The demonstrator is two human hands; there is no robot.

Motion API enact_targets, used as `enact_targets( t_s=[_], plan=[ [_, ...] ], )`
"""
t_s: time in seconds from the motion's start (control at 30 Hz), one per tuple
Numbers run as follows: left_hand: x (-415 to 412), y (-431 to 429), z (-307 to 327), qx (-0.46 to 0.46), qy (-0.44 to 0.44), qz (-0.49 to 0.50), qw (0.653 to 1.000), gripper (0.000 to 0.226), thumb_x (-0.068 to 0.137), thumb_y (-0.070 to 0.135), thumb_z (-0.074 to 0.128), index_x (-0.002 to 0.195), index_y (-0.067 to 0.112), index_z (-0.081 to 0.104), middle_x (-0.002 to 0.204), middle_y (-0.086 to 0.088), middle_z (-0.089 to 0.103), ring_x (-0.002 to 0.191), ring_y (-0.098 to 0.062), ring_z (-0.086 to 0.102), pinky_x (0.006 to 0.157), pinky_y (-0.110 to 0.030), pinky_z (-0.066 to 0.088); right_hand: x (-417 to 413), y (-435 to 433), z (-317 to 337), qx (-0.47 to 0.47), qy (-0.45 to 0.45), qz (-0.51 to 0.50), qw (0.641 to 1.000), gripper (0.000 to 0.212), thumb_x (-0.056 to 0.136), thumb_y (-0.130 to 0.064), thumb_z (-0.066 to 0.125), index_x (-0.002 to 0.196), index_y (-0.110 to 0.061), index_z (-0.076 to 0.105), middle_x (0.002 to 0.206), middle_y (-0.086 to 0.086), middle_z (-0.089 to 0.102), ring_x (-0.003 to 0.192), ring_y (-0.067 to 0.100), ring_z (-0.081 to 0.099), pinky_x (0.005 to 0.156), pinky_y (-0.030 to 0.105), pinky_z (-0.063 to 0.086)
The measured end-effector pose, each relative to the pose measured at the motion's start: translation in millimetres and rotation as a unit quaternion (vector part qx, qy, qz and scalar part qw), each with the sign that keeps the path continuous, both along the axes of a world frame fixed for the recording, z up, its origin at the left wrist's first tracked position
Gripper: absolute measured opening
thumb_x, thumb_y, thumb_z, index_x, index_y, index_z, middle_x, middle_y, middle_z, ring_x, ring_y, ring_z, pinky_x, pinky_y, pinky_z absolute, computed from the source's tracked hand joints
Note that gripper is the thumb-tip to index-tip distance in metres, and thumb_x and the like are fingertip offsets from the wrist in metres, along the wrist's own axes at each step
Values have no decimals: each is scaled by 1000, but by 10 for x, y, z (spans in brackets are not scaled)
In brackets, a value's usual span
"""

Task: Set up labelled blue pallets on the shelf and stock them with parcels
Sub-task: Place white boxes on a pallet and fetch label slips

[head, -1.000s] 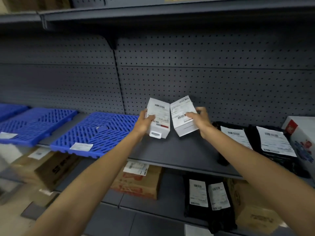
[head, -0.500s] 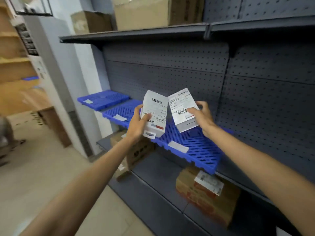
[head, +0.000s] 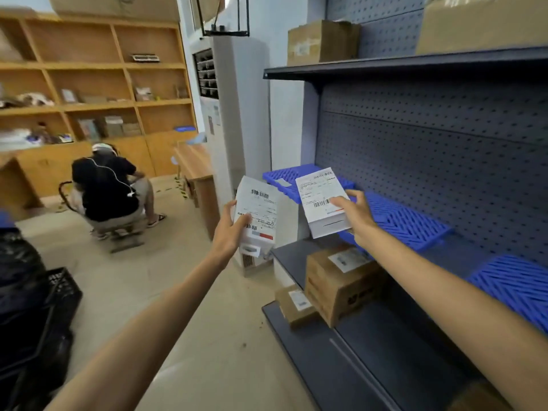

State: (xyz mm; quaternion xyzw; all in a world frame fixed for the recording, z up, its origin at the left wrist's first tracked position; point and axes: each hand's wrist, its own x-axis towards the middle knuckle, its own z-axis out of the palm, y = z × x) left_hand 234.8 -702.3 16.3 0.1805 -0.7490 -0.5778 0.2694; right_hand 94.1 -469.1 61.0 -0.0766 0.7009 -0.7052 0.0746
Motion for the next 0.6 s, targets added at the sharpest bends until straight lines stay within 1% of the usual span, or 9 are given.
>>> enact_targets(
  t_s=[0.07,0.17,0.27,0.3,0.4,0.43,0.53,0.6],
  plan=[
    [-71,-226,-14,1,3,11,1000,60,78,43,58,133,23,44,116,2,62,106,-19,64,97,-47,51,-144,-232,-1,6,-6,5,1000,39,88,-22,64,122,-22,46,115,10,62,75,16,57,53,25,37],
    [-322,-529,-51,10,1,19,1000,49,88,34,56,133,23,43,114,4,61,105,-17,63,97,-44,51,-419,-539,7,27,-10,11,1000,44,89,-26,64,127,-23,44,111,7,62,73,15,56,52,24,37],
    [-720,-764,-103,28,11,4,1000,41,96,24,54,135,22,40,115,3,62,94,-9,67,82,-31,56,-825,-784,-12,36,-2,8,999,43,88,-24,65,125,-22,44,107,6,61,74,15,56,56,27,41],
    [-869,-818,-87,33,14,-2,999,41,97,23,54,135,23,39,114,3,63,92,-9,68,79,-30,57,-972,-855,-13,38,-3,6,999,41,88,-23,65,124,-22,44,105,5,61,73,15,56,56,27,43],
    [-1415,-1015,-35,55,17,-28,998,38,98,24,54,131,29,37,114,-3,65,93,-19,71,81,-42,59,-1507,-1071,13,31,3,-3,1000,36,87,-22,66,116,-23,46,107,5,60,72,14,55,57,27,44],
    [-1605,-1074,-1,59,16,-38,997,37,98,23,53,130,30,36,114,-4,65,93,-22,71,81,-44,59,-1699,-1137,30,31,6,-6,999,36,87,-22,66,116,-23,46,107,5,60,72,14,55,57,27,43],
    [-2235,-1285,99,53,16,-65,996,40,99,22,53,134,25,35,120,-8,63,95,-24,71,80,-40,60,-2310,-1322,71,33,9,-12,999,42,88,-22,65,124,-21,45,104,4,60,72,14,55,55,26,40],
    [-2641,-1420,185,37,4,-85,996,41,99,23,52,136,22,33,120,-7,64,93,-21,71,73,-31,60,-2693,-1424,63,44,14,-20,999,42,87,-22,66,124,-21,45,110,7,59,73,14,55,55,26,40]
  ],
)
